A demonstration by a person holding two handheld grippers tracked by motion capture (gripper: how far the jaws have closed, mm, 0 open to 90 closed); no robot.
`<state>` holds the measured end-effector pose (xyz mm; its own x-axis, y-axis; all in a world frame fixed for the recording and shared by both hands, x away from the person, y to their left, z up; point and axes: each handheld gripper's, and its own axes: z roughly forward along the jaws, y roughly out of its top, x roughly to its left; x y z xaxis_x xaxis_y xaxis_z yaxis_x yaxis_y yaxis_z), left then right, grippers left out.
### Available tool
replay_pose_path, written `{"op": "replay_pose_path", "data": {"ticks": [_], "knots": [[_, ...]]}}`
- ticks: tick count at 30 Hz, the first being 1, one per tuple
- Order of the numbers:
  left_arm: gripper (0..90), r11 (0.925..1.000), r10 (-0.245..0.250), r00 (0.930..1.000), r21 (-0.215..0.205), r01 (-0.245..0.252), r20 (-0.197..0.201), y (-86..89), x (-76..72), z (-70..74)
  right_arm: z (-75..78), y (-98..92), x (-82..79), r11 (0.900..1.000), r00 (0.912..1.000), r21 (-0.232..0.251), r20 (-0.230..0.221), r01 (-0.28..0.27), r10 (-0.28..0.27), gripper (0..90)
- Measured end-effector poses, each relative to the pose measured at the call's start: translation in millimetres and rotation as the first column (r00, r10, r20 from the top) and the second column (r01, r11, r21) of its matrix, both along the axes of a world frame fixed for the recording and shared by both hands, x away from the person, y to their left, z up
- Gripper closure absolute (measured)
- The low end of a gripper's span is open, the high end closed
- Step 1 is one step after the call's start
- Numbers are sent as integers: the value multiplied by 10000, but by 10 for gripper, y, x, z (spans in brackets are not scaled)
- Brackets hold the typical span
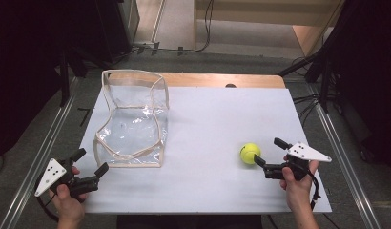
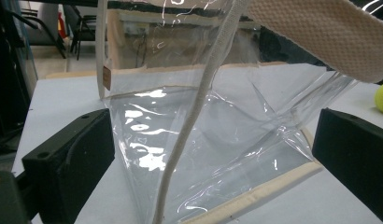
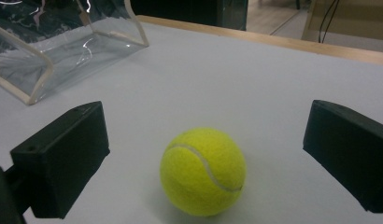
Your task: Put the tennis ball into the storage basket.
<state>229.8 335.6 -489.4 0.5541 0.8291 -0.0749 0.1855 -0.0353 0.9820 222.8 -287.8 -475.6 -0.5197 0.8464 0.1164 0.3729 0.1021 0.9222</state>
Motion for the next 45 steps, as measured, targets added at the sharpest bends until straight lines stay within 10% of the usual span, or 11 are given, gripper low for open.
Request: {"op": "replay_pose_path", "data": {"ticks": [25,45], "knots": [[0,10000,-32,10000,-7,32,-22,-1,11,1,-83,209,280,9958,9784,-534,-1970,-744,626,0],[0,10000,-28,10000,-1,28,-5,4,15,1,28,210,499,9786,9173,-1540,-3927,-1364,661,0]]}}
